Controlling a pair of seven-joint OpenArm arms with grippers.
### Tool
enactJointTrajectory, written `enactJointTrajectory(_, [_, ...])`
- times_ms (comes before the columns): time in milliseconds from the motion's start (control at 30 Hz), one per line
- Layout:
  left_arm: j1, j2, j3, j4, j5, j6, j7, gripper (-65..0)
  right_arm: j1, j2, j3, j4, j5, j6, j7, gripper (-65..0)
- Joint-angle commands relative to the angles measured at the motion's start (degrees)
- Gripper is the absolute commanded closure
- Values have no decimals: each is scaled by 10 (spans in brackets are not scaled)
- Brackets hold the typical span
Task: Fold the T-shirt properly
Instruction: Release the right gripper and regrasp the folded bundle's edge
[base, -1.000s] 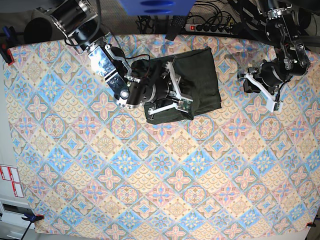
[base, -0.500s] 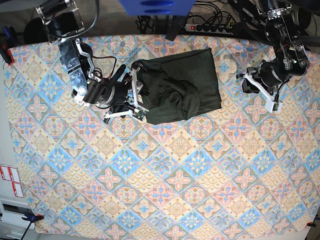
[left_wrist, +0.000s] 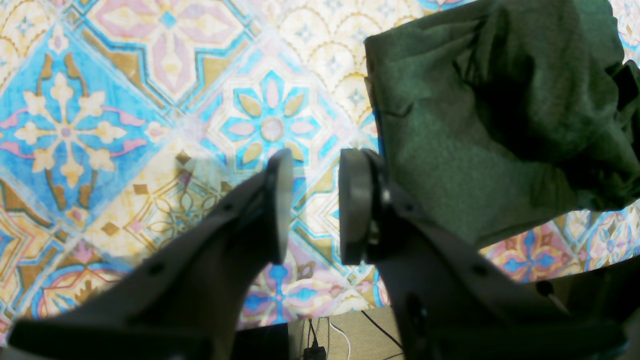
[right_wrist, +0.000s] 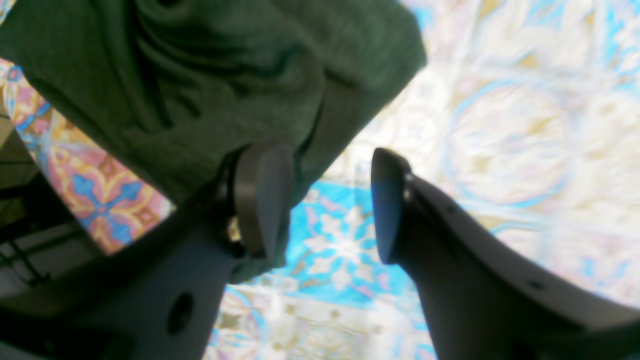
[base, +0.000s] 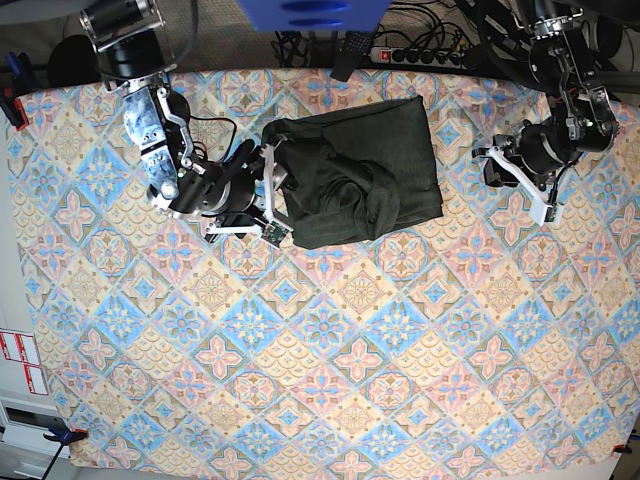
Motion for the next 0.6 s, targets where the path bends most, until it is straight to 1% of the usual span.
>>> enactJointTrajectory(0, [-1, -6, -3, 10, -5, -3, -6, -146, 9, -4, 3, 1, 5, 0, 10, -289])
enactJointTrajectory(300, [-1, -6, -3, 10, -5, -3, -6, -146, 9, -33, 3, -35, 5, 0, 10, -289])
enactJointTrajectory(567, [-1, -6, -3, 10, -5, -3, -6, -146, 9, -50, -2, -40, 5, 1, 6, -287])
